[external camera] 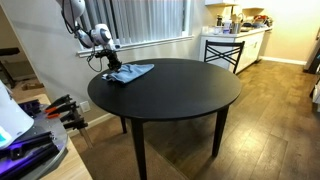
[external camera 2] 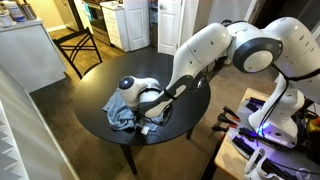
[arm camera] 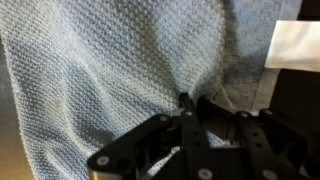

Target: Wipe the table with the blue cloth

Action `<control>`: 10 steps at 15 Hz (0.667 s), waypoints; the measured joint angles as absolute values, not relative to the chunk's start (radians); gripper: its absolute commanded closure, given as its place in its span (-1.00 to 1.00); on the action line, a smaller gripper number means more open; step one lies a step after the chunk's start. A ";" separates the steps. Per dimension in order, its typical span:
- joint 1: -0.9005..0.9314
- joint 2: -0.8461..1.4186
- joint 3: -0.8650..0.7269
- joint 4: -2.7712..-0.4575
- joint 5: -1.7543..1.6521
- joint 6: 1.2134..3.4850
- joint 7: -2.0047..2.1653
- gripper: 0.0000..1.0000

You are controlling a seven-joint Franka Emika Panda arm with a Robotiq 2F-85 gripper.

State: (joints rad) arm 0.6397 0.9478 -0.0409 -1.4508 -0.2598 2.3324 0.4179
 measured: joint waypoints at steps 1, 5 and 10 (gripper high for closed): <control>0.633 0.948 -0.041 -1.451 -0.256 2.333 0.419 0.96; 0.567 0.945 -0.050 -1.456 -0.235 2.337 0.428 0.96; 0.450 0.936 -0.053 -1.474 -0.206 2.346 0.435 0.96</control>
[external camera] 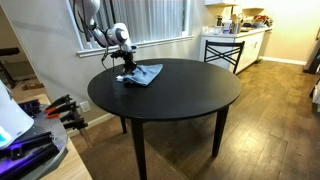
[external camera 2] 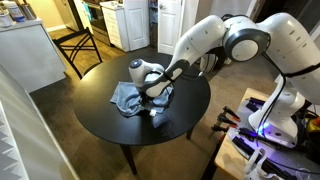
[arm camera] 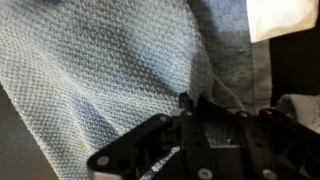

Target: Wipe the table with the blue cloth

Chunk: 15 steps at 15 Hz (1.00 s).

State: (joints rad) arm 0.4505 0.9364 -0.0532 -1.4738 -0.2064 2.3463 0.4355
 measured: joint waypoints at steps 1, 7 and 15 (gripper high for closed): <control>0.438 0.936 -0.053 -1.474 -0.202 2.346 0.436 0.96; 0.419 0.936 -0.053 -1.477 -0.181 2.347 0.455 -0.02; 0.408 0.916 -0.053 -1.549 -0.159 2.380 0.479 -0.98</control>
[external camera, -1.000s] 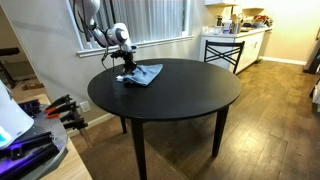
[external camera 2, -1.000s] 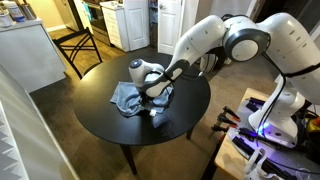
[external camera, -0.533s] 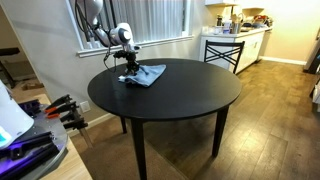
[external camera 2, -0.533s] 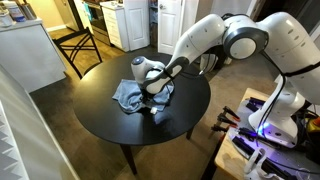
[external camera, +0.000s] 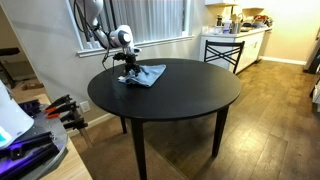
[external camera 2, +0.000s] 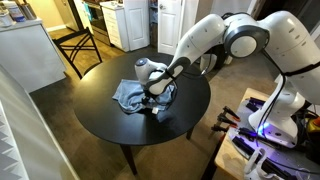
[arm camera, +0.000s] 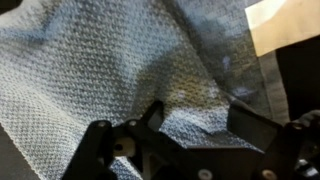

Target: Wipe the table with the blue cloth

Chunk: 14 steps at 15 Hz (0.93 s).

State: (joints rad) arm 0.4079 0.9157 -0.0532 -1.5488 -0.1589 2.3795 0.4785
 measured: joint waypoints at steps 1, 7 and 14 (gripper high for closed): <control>0.409 0.899 -0.051 -1.569 -0.156 2.381 0.484 -1.00; 0.414 0.729 -0.033 -1.739 -0.119 2.385 0.548 -1.00; 0.409 0.623 -0.033 -1.849 -0.113 2.385 0.573 -1.00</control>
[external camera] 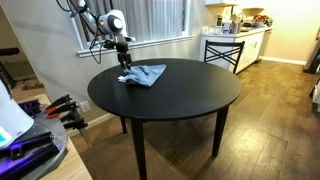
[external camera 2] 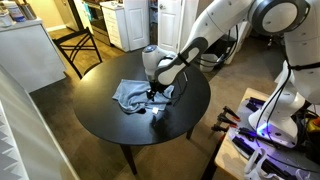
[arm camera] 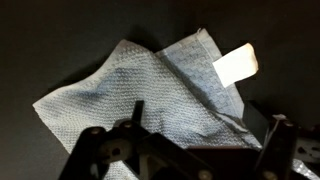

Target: Wipe the table with the blue cloth

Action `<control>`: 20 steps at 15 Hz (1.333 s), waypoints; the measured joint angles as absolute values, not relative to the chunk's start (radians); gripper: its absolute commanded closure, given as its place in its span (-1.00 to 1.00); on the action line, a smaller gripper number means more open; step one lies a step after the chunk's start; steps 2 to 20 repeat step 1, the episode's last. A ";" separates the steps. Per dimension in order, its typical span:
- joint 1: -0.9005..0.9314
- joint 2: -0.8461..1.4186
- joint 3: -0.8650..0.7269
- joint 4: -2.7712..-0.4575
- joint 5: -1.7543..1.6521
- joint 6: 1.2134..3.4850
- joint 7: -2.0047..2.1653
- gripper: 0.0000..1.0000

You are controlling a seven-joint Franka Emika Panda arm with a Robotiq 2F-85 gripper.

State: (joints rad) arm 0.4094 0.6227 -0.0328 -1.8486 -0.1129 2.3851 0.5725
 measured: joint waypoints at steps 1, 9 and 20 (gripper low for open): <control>0.409 0.619 -0.033 -1.854 -0.113 2.386 0.573 -1.00; 0.409 0.619 -0.033 -1.854 -0.113 2.386 0.573 -1.00; 0.409 0.619 -0.033 -1.854 -0.113 2.386 0.573 -1.00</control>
